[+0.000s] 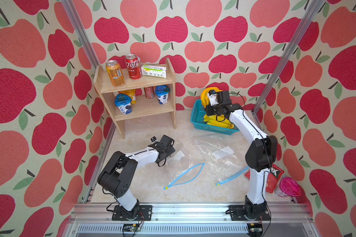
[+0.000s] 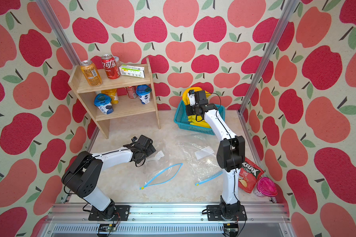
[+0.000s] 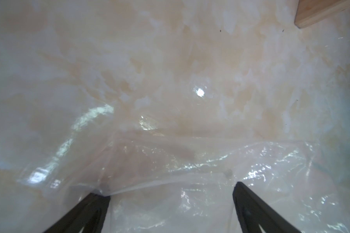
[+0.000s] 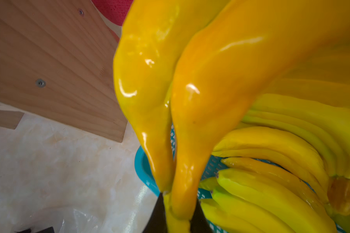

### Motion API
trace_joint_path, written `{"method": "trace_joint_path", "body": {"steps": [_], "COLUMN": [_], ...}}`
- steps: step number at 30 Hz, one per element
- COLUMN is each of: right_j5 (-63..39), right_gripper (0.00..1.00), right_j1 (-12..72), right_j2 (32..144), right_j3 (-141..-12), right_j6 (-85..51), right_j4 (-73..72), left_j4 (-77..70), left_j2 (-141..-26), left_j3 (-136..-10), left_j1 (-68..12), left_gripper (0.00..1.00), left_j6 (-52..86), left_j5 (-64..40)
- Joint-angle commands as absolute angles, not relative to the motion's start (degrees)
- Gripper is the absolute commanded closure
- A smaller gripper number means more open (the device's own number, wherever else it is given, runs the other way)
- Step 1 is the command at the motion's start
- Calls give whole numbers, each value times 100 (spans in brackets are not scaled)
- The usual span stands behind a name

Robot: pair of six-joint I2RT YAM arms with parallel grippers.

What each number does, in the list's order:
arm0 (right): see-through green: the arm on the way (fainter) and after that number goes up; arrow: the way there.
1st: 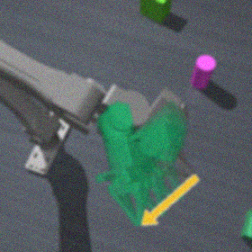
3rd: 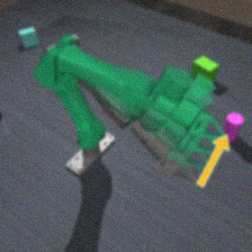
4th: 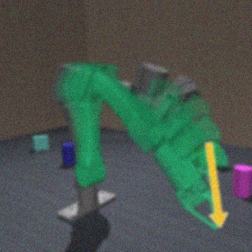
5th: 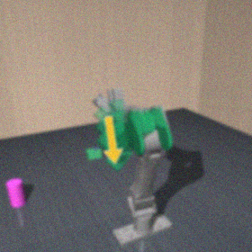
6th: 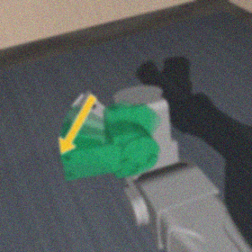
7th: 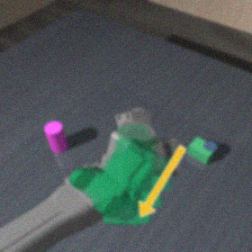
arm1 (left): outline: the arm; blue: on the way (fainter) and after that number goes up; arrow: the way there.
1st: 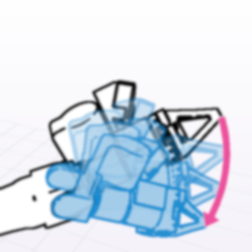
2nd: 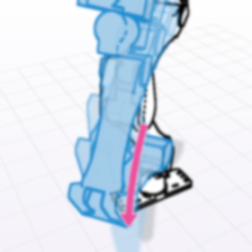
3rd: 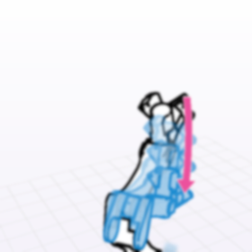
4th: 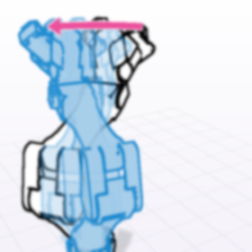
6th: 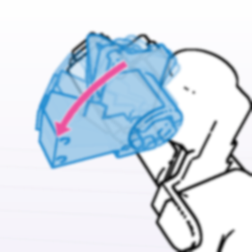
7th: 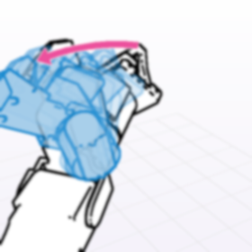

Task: Open the zip-top bag and take out the banana
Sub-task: Place the banana in the basket.

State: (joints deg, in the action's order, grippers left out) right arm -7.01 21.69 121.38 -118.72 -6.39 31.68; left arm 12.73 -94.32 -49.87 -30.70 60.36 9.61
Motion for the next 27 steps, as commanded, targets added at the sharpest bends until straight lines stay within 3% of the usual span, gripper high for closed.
{"method": "trace_joint_path", "body": {"steps": [1, 14, 20, 27], "right_j5": [-1072, -911, -238, -102], "right_gripper": [100, 100, 100, 100], "right_j1": [2152, 2344, 2625, 2532], "right_j2": [12852, 12763, 12364, 12890], "right_j3": [-13092, -12543, -11772, -12226], "right_j6": [-950, -1055, -982, -1263], "right_j4": [4167, 4647, 4382, 4615], "left_j4": [1912, 1887, 1824, 1812], "left_j2": [-9421, -9531, -9470, -9450], "left_j3": [-4779, -5067, -4991, -4938], "left_j1": [-3093, -3102, -3101, -3103], "left_gripper": [3, 3, 2, 2], "left_j6": [6018, 6115, 6170, 6152], "left_j5": [786, 711, 742, 742]}}
